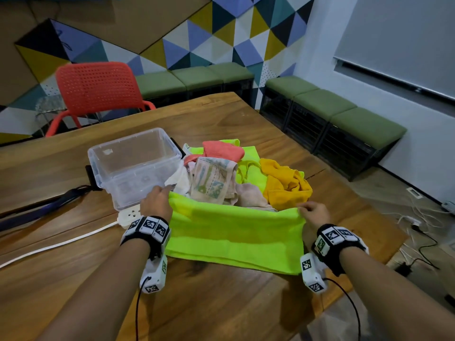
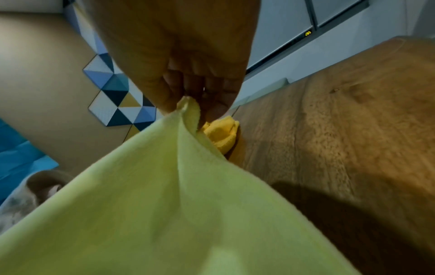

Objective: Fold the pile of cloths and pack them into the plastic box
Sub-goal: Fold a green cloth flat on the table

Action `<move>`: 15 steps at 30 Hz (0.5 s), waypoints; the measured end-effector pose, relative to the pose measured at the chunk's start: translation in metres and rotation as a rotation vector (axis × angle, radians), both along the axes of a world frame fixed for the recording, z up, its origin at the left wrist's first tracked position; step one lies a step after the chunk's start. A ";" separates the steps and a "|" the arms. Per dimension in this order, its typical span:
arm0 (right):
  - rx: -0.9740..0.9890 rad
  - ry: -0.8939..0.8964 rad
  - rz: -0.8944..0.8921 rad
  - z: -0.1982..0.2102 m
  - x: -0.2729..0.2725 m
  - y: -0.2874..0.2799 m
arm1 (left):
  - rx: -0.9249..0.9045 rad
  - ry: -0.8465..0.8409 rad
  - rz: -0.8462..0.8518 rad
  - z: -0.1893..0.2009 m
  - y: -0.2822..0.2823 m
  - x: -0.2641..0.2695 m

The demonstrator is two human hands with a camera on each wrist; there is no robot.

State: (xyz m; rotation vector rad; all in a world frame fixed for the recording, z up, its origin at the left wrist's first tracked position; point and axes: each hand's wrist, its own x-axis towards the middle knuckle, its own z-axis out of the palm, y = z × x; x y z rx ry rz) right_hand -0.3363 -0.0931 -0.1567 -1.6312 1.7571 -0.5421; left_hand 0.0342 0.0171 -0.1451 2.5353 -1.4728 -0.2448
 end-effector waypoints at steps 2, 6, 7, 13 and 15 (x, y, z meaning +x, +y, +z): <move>-0.056 -0.033 -0.027 0.005 -0.008 -0.004 | -0.002 -0.041 -0.010 0.004 -0.004 0.001; -0.126 -0.096 -0.091 0.005 -0.020 -0.011 | -0.105 0.022 0.003 0.008 -0.006 0.004; -0.123 -0.137 -0.118 0.004 -0.023 -0.012 | -0.132 0.050 0.007 0.009 -0.006 0.003; 0.300 0.067 0.148 0.022 -0.012 0.013 | -0.061 -0.057 -0.090 0.022 -0.005 -0.004; 0.417 0.285 0.238 0.018 -0.008 0.025 | 0.016 -0.103 -0.113 0.023 -0.001 -0.008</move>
